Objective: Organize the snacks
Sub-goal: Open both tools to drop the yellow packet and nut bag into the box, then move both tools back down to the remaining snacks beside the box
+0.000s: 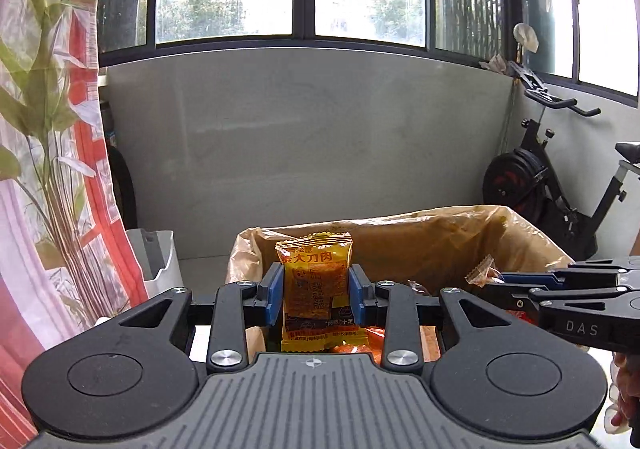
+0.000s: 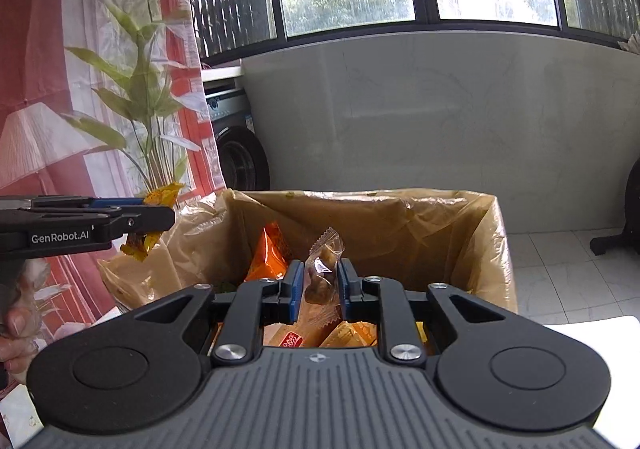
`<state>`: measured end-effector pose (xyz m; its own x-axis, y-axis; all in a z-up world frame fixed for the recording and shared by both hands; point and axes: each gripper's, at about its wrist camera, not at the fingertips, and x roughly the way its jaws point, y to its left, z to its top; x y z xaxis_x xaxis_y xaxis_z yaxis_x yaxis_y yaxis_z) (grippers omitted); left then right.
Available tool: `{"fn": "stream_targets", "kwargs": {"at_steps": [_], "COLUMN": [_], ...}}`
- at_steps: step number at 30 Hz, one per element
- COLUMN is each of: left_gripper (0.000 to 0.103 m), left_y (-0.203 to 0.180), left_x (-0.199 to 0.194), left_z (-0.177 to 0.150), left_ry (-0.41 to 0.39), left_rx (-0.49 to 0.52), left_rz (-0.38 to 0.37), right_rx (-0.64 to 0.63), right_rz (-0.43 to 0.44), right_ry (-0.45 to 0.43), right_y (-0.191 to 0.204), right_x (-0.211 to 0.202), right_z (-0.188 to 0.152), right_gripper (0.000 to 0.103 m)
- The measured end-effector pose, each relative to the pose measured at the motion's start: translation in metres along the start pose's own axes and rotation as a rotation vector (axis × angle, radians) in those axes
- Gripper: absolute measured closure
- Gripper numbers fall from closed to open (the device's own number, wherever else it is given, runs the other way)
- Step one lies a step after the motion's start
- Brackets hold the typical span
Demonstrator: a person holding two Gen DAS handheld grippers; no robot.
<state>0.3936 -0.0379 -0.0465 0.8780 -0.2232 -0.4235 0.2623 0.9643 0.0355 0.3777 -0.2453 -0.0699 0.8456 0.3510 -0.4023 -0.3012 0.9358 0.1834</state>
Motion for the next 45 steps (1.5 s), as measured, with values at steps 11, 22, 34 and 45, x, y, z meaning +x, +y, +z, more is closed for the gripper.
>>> {"fn": "stream_targets", "kwargs": {"at_steps": [11,22,34,45], "left_gripper": [0.033,0.035,0.044,0.048], "left_y": [0.027,0.038,0.023,0.007], "left_x": [-0.021,-0.097,-0.073,-0.022], "left_z": [-0.018,-0.071,-0.137,-0.171], "left_ry": [-0.014,-0.026,0.164,0.295], "left_rx": [-0.055,-0.095,-0.096,-0.097], "left_rz": [-0.031,-0.181,-0.262,-0.268], "right_rx": [0.055,0.024,0.019,-0.085], "right_rz": [-0.041,-0.032,-0.062,-0.059], "right_ry": [-0.006,-0.149,0.029,0.259], "right_y": [-0.011,0.001,0.008,0.025], "right_x": [0.000,-0.085,-0.076,0.019], "right_z": [-0.010,-0.056,-0.135,-0.170], "right_gripper": [0.064,0.064,0.064,0.064]}}
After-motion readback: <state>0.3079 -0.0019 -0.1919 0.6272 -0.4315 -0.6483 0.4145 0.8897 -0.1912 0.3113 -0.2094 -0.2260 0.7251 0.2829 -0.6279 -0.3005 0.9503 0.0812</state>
